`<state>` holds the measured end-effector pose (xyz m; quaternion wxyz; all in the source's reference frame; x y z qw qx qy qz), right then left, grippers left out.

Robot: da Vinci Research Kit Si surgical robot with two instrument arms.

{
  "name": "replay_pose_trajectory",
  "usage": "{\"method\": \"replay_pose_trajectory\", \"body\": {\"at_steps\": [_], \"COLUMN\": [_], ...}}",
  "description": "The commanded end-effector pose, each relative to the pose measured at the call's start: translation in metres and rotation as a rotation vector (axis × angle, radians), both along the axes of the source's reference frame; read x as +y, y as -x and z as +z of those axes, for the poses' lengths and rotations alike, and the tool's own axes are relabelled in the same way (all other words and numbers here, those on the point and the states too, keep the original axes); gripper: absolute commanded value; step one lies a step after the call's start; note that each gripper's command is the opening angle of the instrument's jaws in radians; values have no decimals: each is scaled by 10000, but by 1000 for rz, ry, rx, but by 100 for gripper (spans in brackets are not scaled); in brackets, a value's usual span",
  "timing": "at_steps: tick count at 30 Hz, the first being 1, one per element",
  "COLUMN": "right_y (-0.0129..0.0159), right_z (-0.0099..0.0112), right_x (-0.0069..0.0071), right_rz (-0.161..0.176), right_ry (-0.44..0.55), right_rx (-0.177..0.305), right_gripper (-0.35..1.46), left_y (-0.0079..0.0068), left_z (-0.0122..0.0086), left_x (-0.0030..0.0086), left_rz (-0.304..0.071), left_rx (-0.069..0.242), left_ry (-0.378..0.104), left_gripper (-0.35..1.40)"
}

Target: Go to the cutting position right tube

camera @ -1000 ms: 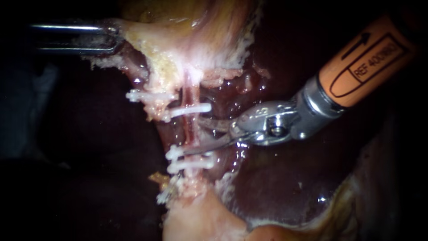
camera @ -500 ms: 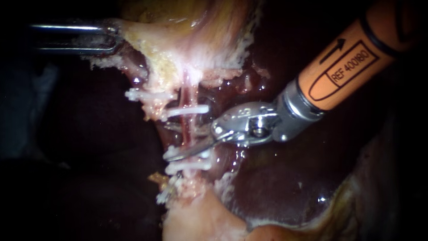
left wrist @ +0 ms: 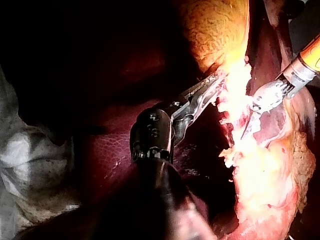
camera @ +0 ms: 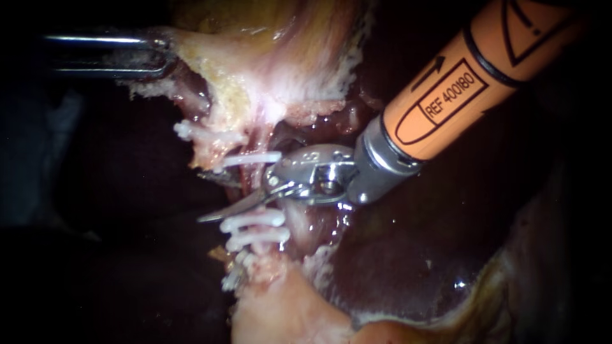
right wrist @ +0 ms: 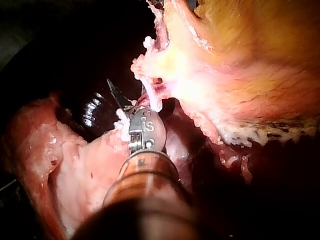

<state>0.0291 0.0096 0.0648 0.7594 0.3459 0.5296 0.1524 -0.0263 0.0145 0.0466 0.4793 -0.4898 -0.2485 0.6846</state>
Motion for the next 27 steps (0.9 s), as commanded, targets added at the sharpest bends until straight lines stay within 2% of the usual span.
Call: {"method": "replay_pose_trajectory", "body": {"at_steps": [1, 11, 16, 20, 27], "right_y": [0, -1, 4, 11, 13], "right_z": [-3, -45, -66, -78, -78], "right_x": [-1, -21, -24, -21, -19], "right_rz": [-7, -64, -65, -55, -51], "right_ry": [-4, -40, -50, -55, -56], "right_rx": [10, 84, 95, 101, 103], "right_gripper": [126, 126, 126, 126, 126], "left_y": [0, -1, -1, -1, -2], "left_z": [0, 0, 0, 0, 1], "left_x": [0, 0, 0, 0, 0], "left_rz": [-1, 0, 0, 0, 0], "left_rx": [1, 1, 0, 0, 0], "left_ry": [0, 0, 0, 0, 0], "left_gripper": [-35, -35, -35, -35, -35]}}
